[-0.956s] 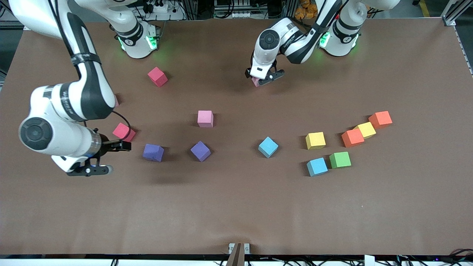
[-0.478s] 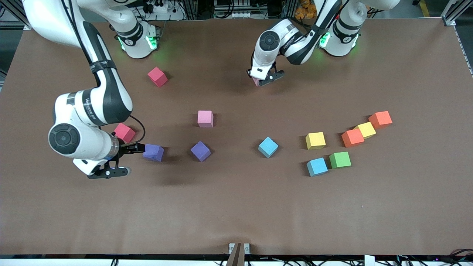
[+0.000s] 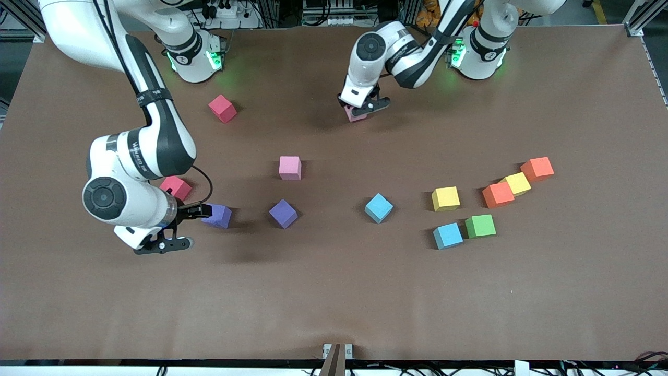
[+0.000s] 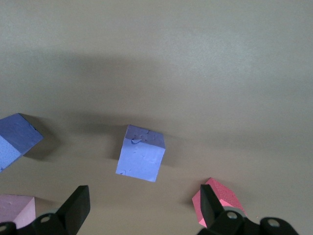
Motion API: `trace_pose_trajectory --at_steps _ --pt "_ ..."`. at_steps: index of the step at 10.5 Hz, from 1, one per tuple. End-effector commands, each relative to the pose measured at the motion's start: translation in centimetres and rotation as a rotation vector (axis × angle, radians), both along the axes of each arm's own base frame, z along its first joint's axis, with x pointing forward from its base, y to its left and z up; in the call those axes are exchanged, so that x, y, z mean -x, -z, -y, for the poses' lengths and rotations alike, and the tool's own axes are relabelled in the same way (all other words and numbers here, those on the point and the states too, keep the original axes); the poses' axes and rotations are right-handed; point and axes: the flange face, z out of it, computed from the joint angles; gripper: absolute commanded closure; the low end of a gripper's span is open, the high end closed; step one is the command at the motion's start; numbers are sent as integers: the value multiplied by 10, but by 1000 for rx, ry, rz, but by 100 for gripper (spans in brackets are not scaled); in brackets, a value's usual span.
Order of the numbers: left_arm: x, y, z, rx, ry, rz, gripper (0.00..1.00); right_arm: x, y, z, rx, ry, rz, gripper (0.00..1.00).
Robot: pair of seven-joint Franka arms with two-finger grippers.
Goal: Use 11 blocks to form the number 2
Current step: 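Close the left gripper on the pink cube while the right gripper lowers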
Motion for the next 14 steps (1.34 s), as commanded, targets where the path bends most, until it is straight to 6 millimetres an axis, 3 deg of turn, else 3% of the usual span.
trace_pose_trajectory --at_steps 1,2,7,11,14 --pt "-2 -8 21 -20 205 -1 80 -5 4 -3 0 9 0 0" --pt "-2 -6 27 -38 281 -32 80 -6 11 0 2 13 -9 0" --pt "-17 8 36 -56 277 -37 80 -12 45 17 6 41 -22 0" --pt "-8 20 41 -78 288 -60 78 -13 71 17 13 41 -42 0" --pt "0 33 45 -89 301 -80 77 -12 76 11 14 29 -47 0"
